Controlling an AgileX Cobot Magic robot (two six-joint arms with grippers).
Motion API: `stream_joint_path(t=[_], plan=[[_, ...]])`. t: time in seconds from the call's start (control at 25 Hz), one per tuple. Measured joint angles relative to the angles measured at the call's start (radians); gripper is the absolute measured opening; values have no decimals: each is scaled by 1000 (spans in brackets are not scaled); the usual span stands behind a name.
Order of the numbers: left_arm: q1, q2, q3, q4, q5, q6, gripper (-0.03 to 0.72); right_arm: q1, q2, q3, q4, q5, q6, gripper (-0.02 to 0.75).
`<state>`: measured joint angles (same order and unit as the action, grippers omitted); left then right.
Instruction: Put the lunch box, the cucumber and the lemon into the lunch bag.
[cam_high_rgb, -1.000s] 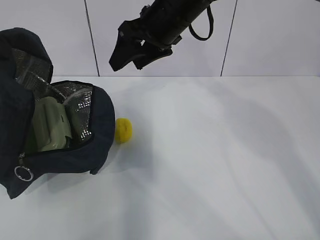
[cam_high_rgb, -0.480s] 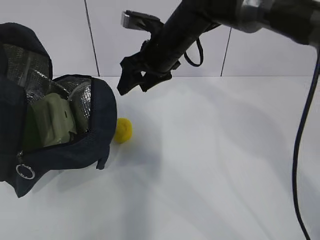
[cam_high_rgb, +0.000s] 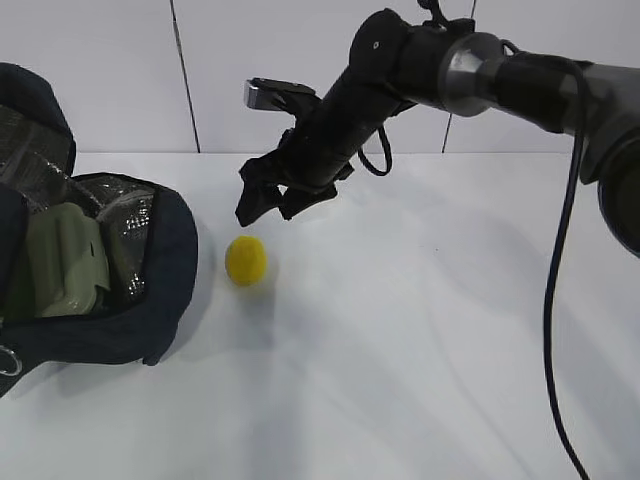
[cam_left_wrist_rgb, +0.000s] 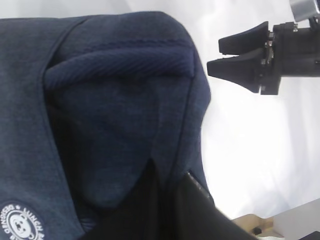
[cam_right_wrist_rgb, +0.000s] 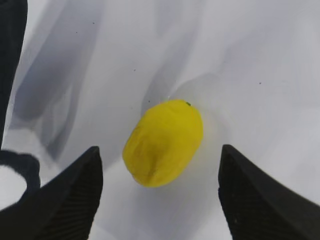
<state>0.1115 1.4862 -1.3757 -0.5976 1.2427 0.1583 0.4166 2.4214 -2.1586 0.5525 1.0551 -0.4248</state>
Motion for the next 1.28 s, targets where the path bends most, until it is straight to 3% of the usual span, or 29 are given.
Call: stream_joint_path(t=[0.64, 1.28], plan=[[0, 0, 0, -4, 1, -2, -7, 13, 110, -43, 109, -86, 10, 548], [0, 0, 0, 0, 1, -2, -7, 34, 152, -65, 38, -69, 18, 549]])
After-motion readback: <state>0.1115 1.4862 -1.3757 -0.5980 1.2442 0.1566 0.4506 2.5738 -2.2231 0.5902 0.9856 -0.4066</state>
